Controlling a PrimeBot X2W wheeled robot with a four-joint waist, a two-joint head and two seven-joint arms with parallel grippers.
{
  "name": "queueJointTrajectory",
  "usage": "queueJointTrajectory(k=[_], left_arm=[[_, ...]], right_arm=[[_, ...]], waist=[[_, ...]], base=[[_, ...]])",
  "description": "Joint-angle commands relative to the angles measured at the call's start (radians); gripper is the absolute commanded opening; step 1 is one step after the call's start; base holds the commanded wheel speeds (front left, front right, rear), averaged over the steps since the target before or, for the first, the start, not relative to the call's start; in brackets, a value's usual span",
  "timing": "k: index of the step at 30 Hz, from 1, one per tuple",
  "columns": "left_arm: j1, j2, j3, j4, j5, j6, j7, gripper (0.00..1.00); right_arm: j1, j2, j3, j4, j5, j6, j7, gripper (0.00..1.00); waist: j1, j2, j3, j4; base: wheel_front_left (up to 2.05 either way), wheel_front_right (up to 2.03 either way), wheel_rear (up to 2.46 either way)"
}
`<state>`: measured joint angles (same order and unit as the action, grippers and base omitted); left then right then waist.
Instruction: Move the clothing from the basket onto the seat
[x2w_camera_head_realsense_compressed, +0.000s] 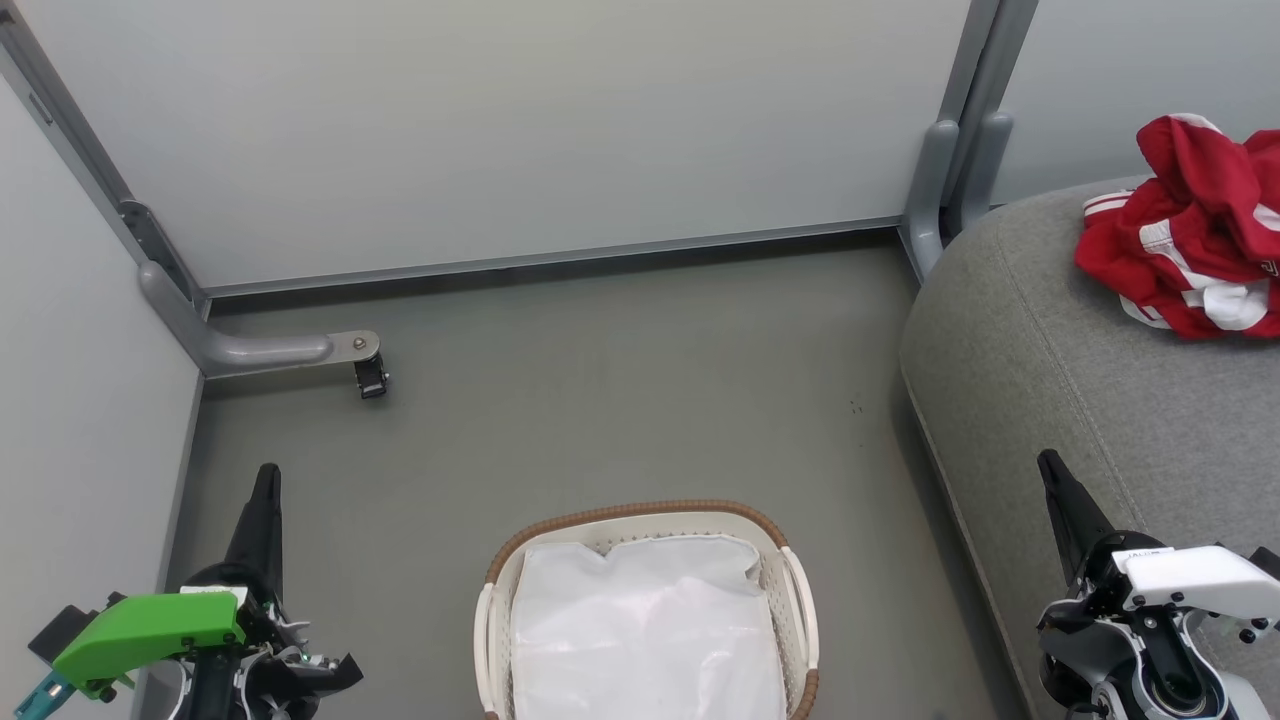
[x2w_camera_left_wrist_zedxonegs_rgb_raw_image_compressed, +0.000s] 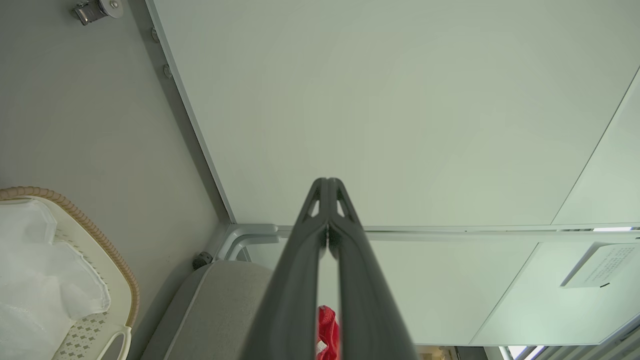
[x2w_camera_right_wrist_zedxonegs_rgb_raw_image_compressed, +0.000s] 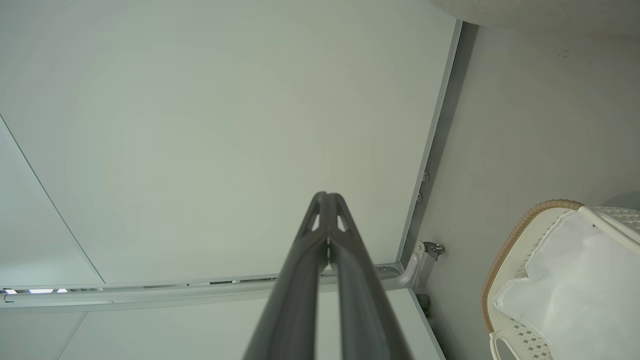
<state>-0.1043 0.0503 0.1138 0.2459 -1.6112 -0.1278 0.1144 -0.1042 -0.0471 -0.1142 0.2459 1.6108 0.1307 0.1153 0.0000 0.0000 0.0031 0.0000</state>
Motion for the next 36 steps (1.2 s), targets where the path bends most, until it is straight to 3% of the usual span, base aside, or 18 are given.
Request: queueJointTrajectory(k=[1,36], left_arm=[[-0.01,0.0,0.002,-0.002,-0.003,-0.006,0.003,0.0],[-0.01,0.0,0.002,-0.002,-0.003,-0.006,0.003,0.0]], right_arm=[[-0.007,-0.006,-0.002,-0.004,0.004,0.0,0.001,0.0],[-0.007,-0.006,-0.002,-0.004,0.004,0.0,0.001,0.0]], waist=[[0.0,0.0,0.0,0.0],[0.0,0.0,0.0,0.0]], base=[[0.0,0.0,0.0],[0.0,0.0,0.0]])
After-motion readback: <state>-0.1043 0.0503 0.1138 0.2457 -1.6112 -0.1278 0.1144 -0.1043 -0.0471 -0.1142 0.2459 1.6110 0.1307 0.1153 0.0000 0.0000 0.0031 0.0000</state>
